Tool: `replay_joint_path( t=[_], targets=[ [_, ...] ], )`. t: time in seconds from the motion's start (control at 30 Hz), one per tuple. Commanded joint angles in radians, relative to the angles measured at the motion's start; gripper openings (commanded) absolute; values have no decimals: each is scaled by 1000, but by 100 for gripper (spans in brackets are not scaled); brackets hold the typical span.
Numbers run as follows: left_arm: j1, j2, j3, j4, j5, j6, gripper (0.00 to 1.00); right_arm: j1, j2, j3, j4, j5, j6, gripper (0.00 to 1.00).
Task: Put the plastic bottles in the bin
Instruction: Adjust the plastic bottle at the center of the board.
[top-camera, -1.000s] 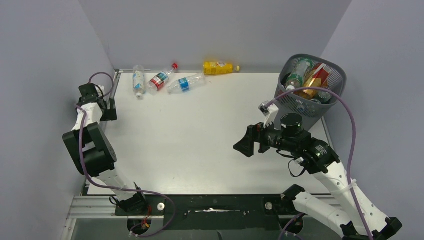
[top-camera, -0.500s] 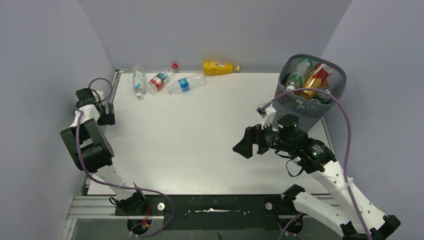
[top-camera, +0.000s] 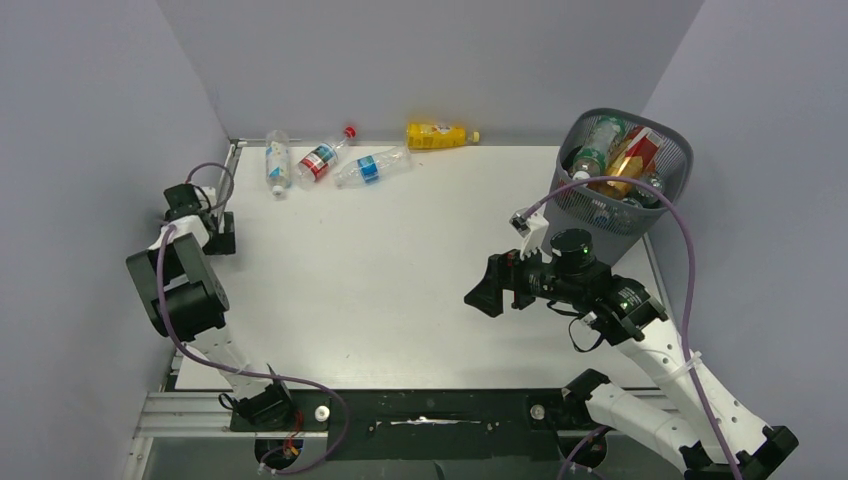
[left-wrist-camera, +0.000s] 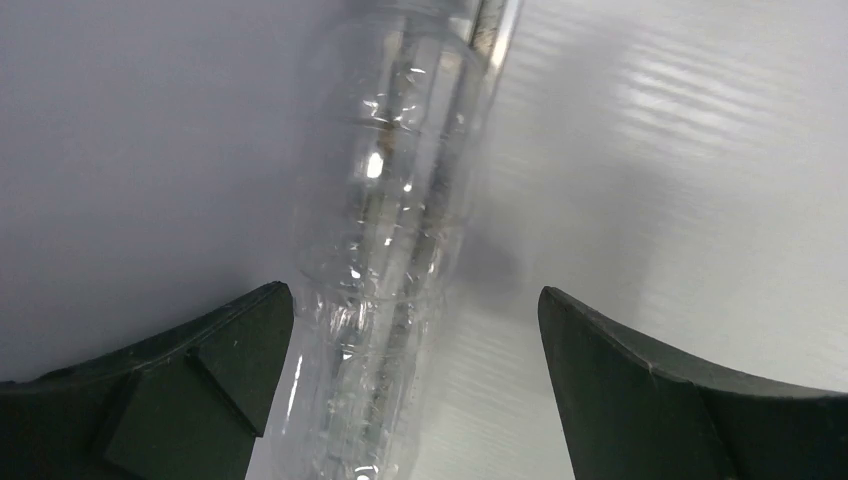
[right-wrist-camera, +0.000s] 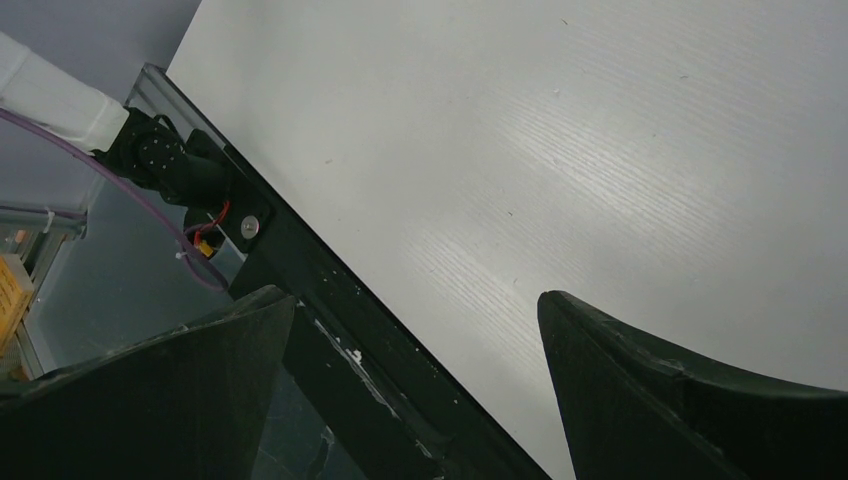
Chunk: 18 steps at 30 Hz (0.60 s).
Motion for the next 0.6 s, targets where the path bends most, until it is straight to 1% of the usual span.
replay_joint_path(
  t=[0.0, 0.23, 0.33, 0.47, 0.57],
  targets=[
    [-128, 31, -37, -90, 121, -48, 92, 8, -7, 4, 54, -7, 3, 99],
    [-213, -30, -39, -115, 128, -77, 92, 8, -21, 2, 55, -4, 9, 99],
    [-251, -65, -81, -101, 134, -96, 92, 8, -25, 1, 58, -5, 12, 99],
    [-280, -80, -136, -72, 178, -124, 92, 8, -30, -2, 59, -12, 15, 99],
    [-338, -93, -152, -68, 195, -133, 92, 8, -35, -6, 56, -16, 18, 99]
  ],
)
